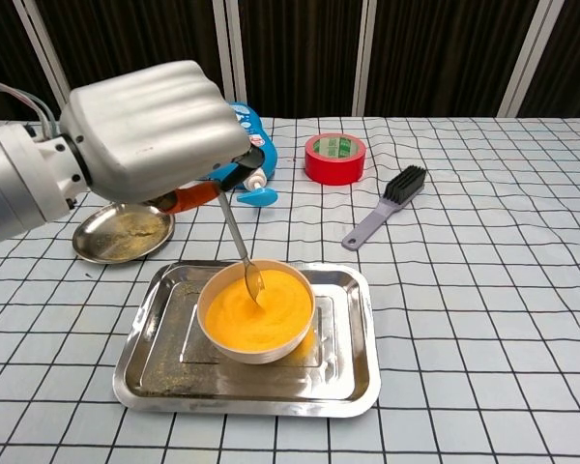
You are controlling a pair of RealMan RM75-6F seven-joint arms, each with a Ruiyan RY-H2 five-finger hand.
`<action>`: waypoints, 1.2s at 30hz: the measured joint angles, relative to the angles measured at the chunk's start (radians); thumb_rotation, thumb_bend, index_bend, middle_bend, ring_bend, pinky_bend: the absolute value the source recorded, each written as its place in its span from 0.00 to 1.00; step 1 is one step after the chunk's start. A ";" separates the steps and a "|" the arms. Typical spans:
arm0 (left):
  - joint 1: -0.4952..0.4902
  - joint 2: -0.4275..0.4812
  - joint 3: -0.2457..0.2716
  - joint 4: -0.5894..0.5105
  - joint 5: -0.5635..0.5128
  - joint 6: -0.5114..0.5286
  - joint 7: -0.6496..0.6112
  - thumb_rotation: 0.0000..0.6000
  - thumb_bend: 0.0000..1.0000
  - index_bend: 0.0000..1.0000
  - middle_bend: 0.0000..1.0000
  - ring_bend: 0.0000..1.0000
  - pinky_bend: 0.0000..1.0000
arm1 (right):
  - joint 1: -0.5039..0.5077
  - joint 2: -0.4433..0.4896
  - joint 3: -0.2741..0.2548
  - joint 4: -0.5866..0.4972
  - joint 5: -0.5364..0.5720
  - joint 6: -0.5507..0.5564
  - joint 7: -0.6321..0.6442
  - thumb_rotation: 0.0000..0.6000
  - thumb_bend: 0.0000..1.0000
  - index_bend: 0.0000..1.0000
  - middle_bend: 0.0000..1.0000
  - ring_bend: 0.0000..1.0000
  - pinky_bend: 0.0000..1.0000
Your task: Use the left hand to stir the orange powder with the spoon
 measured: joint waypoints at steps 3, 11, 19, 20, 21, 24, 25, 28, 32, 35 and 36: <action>0.000 0.023 -0.002 -0.007 0.004 0.002 -0.013 1.00 0.65 0.77 0.97 0.93 0.97 | 0.000 0.000 0.000 0.000 0.001 0.000 -0.001 1.00 0.31 0.00 0.00 0.00 0.00; 0.001 0.042 0.021 -0.007 0.039 -0.004 -0.015 1.00 0.65 0.77 0.97 0.93 0.97 | -0.001 0.000 0.001 -0.001 0.003 0.000 -0.001 1.00 0.31 0.00 0.00 0.00 0.00; 0.006 0.034 0.004 -0.007 0.012 0.010 -0.033 1.00 0.65 0.77 0.97 0.93 0.97 | -0.001 0.001 0.001 -0.001 0.003 0.000 0.001 1.00 0.31 0.00 0.00 0.00 0.00; 0.007 0.033 0.004 -0.006 0.018 0.010 -0.033 1.00 0.65 0.77 0.97 0.93 0.97 | -0.001 0.001 0.001 -0.001 0.004 0.000 0.001 1.00 0.31 0.00 0.00 0.00 0.00; 0.008 0.032 0.003 -0.005 0.020 0.011 -0.034 1.00 0.65 0.77 0.97 0.93 0.97 | 0.000 0.001 0.001 -0.001 0.004 -0.001 0.002 1.00 0.31 0.00 0.00 0.00 0.00; 0.015 0.029 -0.003 0.004 0.008 0.025 -0.039 1.00 0.65 0.77 0.97 0.93 0.97 | -0.001 0.002 0.000 -0.001 0.003 0.000 0.002 1.00 0.31 0.00 0.00 0.00 0.00; 0.018 0.029 -0.006 0.008 0.006 0.033 -0.041 1.00 0.65 0.77 0.97 0.93 0.97 | -0.001 0.002 0.000 -0.001 0.003 0.000 0.003 1.00 0.31 0.00 0.00 0.00 0.00; 0.033 0.029 -0.024 0.028 -0.011 0.068 -0.058 1.00 0.65 0.77 0.97 0.93 0.97 | -0.001 0.002 0.001 0.000 0.005 0.000 0.005 1.00 0.31 0.00 0.00 0.00 0.00; 0.065 0.031 -0.053 0.078 -0.068 0.118 -0.104 1.00 0.65 0.77 0.97 0.93 0.97 | 0.000 0.002 0.001 0.000 0.006 -0.004 0.004 1.00 0.31 0.00 0.00 0.00 0.00; 0.091 0.033 -0.070 0.115 -0.118 0.142 -0.143 1.00 0.65 0.77 0.97 0.93 0.97 | 0.001 0.001 0.001 0.000 0.007 -0.005 0.001 1.00 0.31 0.00 0.00 0.00 0.00; 0.099 0.033 -0.074 0.131 -0.132 0.148 -0.154 1.00 0.65 0.77 0.97 0.93 0.97 | 0.001 0.001 0.001 0.000 0.008 -0.005 0.000 1.00 0.31 0.00 0.00 0.00 0.00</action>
